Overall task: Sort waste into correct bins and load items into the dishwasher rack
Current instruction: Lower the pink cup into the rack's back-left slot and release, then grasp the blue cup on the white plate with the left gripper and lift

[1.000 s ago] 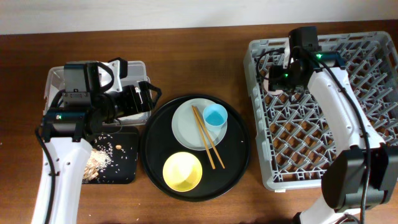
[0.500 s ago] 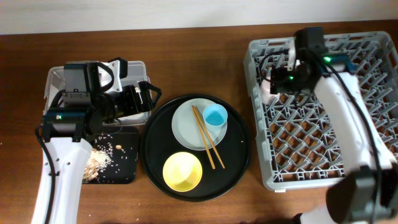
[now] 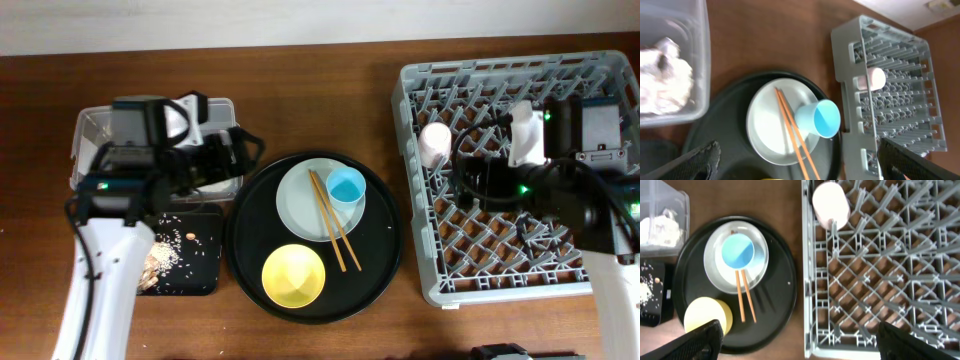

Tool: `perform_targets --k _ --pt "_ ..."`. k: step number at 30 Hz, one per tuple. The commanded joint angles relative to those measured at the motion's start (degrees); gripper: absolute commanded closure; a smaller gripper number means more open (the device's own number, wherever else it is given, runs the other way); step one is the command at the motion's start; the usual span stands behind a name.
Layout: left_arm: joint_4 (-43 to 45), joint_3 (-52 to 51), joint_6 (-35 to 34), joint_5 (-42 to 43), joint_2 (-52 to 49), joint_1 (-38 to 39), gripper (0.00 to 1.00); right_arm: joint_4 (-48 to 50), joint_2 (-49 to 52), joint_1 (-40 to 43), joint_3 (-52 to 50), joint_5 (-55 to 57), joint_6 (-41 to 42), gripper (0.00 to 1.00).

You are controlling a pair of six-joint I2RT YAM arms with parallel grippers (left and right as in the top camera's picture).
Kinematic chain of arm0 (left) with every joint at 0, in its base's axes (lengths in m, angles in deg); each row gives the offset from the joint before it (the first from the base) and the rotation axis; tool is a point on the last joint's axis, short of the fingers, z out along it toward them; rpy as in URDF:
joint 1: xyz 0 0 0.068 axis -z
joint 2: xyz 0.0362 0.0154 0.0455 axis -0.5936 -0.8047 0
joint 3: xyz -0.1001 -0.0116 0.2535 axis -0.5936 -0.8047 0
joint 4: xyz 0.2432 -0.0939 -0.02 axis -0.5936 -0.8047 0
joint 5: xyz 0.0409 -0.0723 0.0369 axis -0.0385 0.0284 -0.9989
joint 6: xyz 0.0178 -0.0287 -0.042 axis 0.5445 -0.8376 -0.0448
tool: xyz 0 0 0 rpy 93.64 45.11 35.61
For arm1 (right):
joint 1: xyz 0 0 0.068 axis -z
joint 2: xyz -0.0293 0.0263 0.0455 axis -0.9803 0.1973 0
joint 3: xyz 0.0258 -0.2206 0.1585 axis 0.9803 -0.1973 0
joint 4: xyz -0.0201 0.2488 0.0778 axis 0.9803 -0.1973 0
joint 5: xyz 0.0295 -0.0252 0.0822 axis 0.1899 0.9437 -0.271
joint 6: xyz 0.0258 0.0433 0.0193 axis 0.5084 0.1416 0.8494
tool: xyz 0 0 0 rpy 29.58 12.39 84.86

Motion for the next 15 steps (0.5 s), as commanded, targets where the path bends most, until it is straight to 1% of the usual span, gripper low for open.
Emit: perform_targets --k 1,5,6,7,8,10,11,12,15 --pt "0.4 -1.1 -8.0 -5.7 -3.8 7.1 0.01 -2.0 0.0 0.4 0.7 -0.7 0.2 0.01" --pt "4.0 -1.1 -8.6 -8.6 -9.4 14.9 0.01 -2.5 0.0 0.3 0.7 -0.7 0.2 0.01" --pt "4.6 -1.1 -8.6 -8.8 -10.4 15.8 0.01 -2.5 0.0 0.3 0.7 -0.7 0.2 0.01" --pt "5.4 -1.1 -8.6 -9.2 -11.6 16.8 0.09 -2.5 0.0 0.3 0.7 -0.7 0.2 0.01" --pt "6.1 -1.1 -8.6 -9.7 -13.2 17.9 0.28 -2.6 0.0 0.3 0.7 -0.7 0.2 0.01" --pt "7.1 -1.1 -8.6 -10.6 -16.3 20.1 0.43 -2.7 0.0 0.3 0.7 -0.7 0.2 0.01" --pt "7.3 -1.1 -8.6 -11.5 -17.8 21.0 0.52 -2.8 0.1 0.3 0.7 -0.7 0.2 0.01" --pt "7.5 -1.1 -8.6 -12.6 -19.2 21.7 0.58 -2.8 0.0 0.3 0.7 -0.7 0.2 0.01" --pt "8.6 -1.1 -8.6 -14.8 -23.2 22.9 0.59 -2.8 0.1 0.3 0.6 -0.7 0.2 0.01"
